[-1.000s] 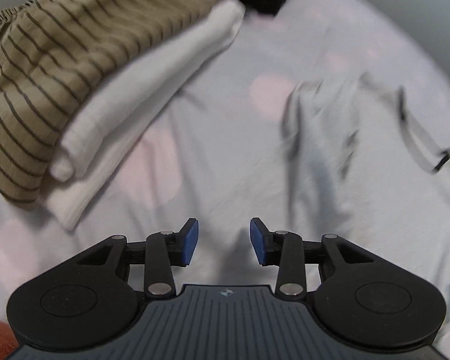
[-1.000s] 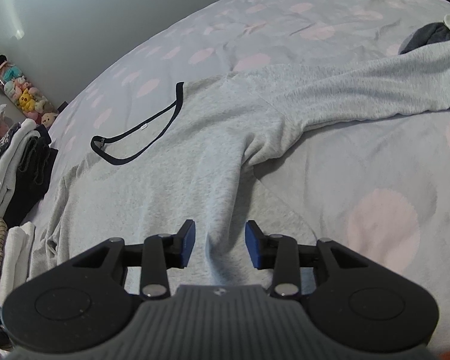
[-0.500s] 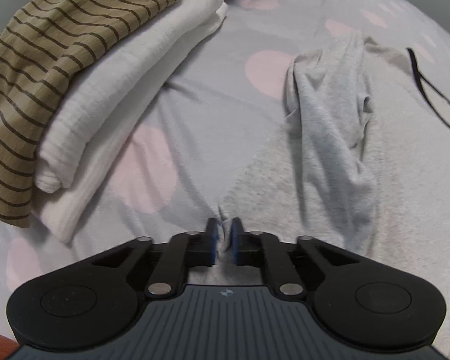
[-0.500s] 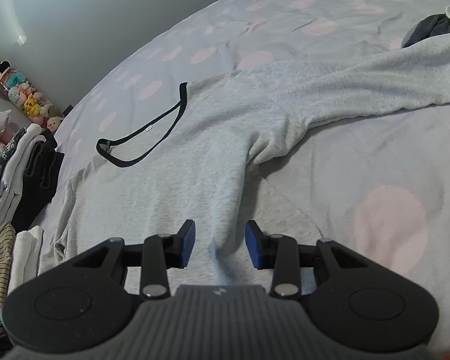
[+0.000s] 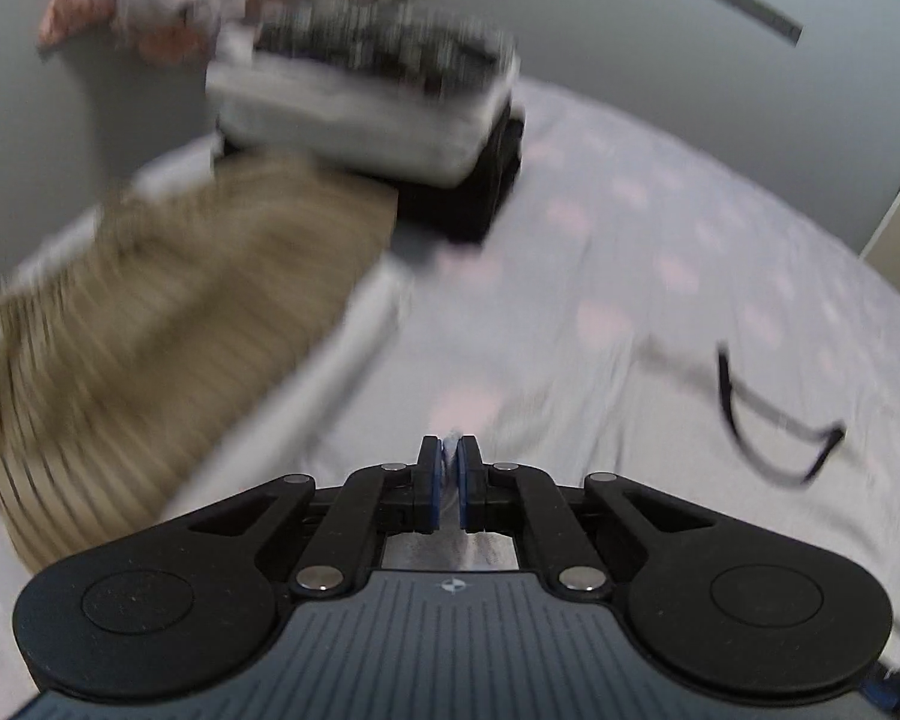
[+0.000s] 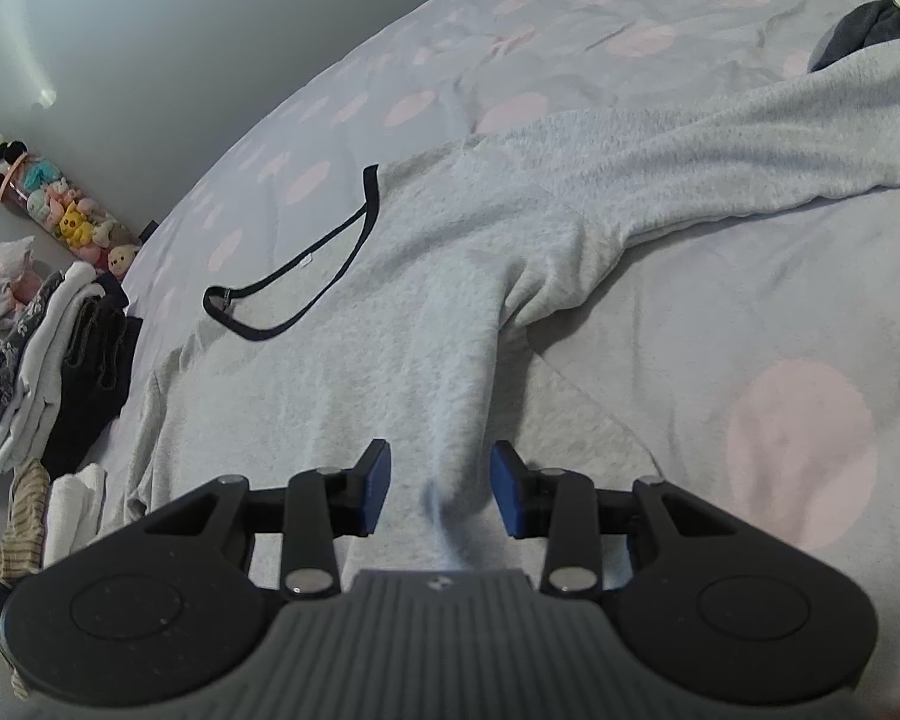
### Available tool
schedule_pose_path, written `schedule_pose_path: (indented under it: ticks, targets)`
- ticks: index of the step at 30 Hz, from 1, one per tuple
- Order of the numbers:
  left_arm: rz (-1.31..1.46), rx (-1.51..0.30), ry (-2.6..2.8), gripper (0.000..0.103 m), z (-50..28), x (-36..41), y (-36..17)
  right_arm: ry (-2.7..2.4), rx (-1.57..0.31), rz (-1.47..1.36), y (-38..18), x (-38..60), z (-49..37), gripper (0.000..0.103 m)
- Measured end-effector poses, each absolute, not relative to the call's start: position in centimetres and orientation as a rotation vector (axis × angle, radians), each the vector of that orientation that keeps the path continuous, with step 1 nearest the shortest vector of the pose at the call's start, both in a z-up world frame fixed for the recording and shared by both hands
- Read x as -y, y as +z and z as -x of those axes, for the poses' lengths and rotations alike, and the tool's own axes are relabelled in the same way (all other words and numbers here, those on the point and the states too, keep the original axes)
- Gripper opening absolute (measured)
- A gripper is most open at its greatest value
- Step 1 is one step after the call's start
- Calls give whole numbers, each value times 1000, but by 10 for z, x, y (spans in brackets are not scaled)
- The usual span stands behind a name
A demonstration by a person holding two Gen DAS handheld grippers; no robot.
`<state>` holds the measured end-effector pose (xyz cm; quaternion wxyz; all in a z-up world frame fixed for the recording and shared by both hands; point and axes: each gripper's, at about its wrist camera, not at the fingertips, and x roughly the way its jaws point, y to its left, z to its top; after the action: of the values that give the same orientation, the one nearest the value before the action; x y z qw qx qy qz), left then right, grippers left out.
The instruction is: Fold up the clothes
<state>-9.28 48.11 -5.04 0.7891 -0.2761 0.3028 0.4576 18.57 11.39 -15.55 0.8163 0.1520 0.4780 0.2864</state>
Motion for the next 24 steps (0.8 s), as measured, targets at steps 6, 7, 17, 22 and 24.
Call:
schedule_pose_path:
  ticks: [6, 7, 17, 22, 24]
  targets:
    - [419, -613, 1052, 6, 91, -527, 19, 606, -1038, -384, -164, -115, -198, 40]
    - [391, -617, 1067, 6, 92, -534, 28, 604, -1042, -393, -166, -115, -200, 40]
    - [275, -851, 1176, 6, 105, -618, -26, 606, -1064, -422, -174, -118, -210, 40]
    - [260, -814, 1186, 13, 108, -624, -55, 599, -1073, -413, -176, -121, -214, 40]
    - [242, -779, 1197, 26, 108, -618, -51, 599, -1066, -408, -173, -122, -213, 40]
